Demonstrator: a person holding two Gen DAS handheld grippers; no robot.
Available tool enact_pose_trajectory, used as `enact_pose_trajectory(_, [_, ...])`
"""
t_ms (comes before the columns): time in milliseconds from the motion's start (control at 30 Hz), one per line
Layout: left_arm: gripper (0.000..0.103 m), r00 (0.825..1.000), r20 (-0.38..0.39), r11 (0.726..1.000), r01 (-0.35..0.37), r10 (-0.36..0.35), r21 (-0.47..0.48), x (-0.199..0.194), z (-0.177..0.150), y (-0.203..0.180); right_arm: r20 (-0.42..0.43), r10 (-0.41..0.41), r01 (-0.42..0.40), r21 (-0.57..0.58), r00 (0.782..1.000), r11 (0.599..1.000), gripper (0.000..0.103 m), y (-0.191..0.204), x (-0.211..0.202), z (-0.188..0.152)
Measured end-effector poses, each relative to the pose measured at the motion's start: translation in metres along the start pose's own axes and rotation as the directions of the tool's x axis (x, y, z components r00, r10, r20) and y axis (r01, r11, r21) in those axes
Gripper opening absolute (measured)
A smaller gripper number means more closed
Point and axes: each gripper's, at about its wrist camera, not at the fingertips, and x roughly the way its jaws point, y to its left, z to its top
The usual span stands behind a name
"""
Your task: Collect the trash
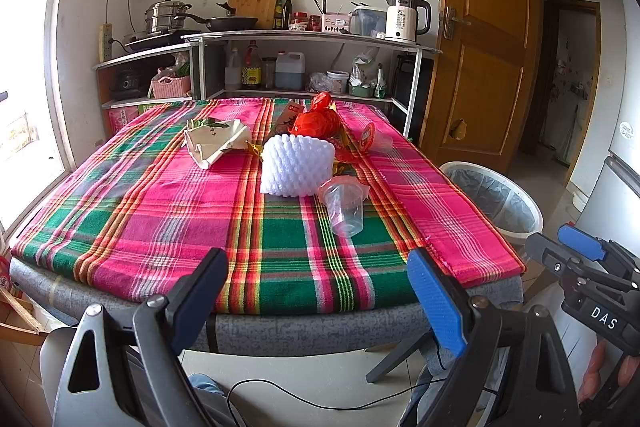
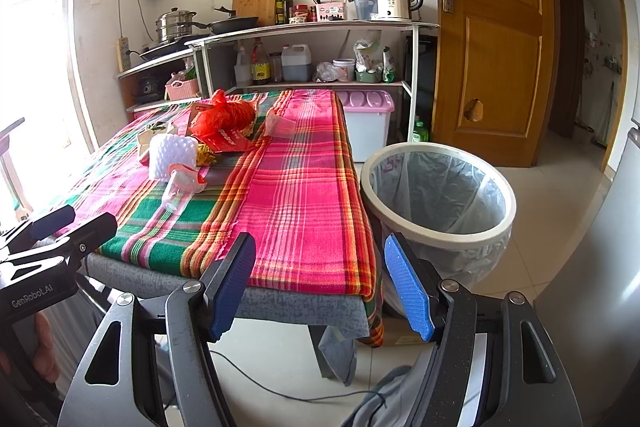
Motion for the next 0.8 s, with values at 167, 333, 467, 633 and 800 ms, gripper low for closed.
enact_pose_trajectory(167, [0.092,1.0,0.0,1.0,-0.001,0.001,0.0,0.0,-0.0001,-0.0004,0.0,0.0,0.0,0.0,1.0,1.0,0.068,-0.0001,-0.0002,-0.0003])
enact_pose_trajectory(333, [0.092,1.0,0.0,1.0,0.0,0.0,0.0,0.0,-0.0002,0.0,-0.003,0.002,-0.002,0.001,1.0,1.0,0.068,0.0,0.0005,-0.0002])
enact_pose_trajectory(467, [0.092,1.0,-0.001,1.0,0.002,-0.002,-0.002,-0.0007,-0.0002,-0.0001,-0.005,0.002,-0.002,0.001,1.0,1.0,0.068,0.0007,0.0011,-0.0004])
enact_pose_trajectory(633, [0.092,1.0,-0.001,1.0,0.001,-0.001,-0.001,-0.0005,-0.0003,0.0002,-0.009,0.002,-0.002,0.0,1.0,1.0,0.068,0.0009,0.0021,-0.0011])
enact_pose_trajectory(800, [0.092,1.0,-0.001,1.0,0.001,-0.001,-0.001,-0.0005,-0.0005,0.0003,-0.014,0.004,-0.004,-0.002,1.0,1.0,0.068,0.0011,0.0029,-0.0008])
